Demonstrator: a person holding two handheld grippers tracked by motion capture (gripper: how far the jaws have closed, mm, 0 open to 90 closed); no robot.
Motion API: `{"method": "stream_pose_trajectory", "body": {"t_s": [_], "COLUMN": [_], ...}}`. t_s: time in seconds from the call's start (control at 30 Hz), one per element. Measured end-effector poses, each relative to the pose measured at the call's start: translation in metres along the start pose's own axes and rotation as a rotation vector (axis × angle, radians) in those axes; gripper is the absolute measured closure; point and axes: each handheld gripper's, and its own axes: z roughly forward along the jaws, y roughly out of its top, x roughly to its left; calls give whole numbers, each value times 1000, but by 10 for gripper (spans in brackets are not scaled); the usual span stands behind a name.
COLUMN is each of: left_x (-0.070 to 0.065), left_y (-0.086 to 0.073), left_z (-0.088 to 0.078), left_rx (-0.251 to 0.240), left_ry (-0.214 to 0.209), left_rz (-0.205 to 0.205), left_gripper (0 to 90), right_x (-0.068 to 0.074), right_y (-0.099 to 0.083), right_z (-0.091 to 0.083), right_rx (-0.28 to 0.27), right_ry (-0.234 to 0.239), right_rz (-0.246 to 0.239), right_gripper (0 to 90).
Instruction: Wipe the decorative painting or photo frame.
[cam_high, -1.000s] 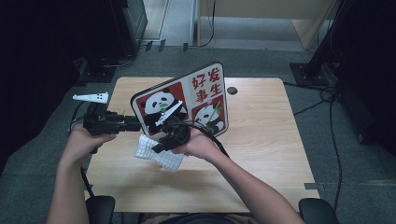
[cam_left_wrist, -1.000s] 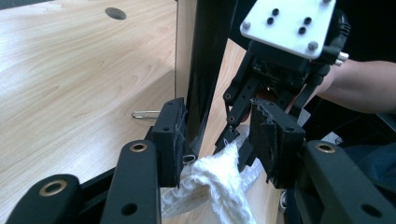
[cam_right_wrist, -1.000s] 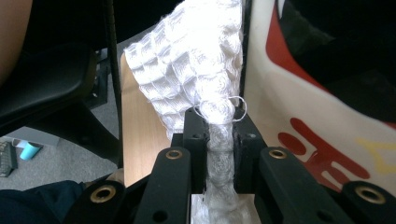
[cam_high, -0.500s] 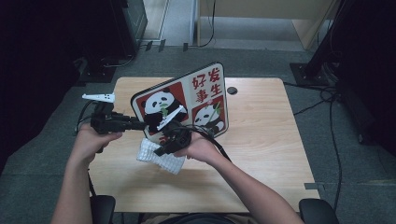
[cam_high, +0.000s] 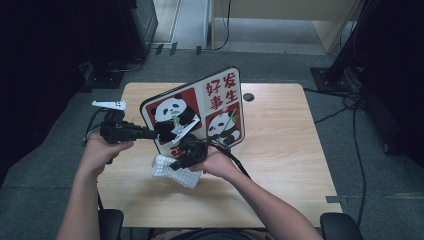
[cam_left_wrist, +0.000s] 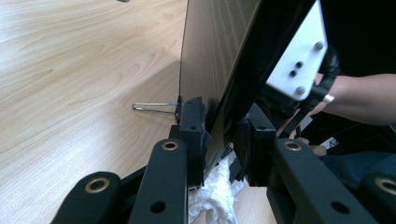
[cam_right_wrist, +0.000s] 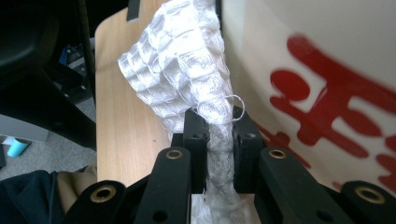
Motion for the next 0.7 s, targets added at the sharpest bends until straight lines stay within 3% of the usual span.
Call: {"method": "stream_pose_trajectory", "body": {"t_s": [0.27, 0.7], "left_x": [-1, -1], "left_y": [0, 0], "left_z": [0, 0], "left_rx": [2, 2], "left_ry": [1, 3], "left_rz": [1, -1], "left_gripper": [746, 746], "right_x": [-6, -19], "right_y": [-12, -24], "right_z": [6, -4], "right_rx": [20, 24], "right_ry": [-16, -72], "right_rz": [12, 29], "right_gripper": [804, 805]}}
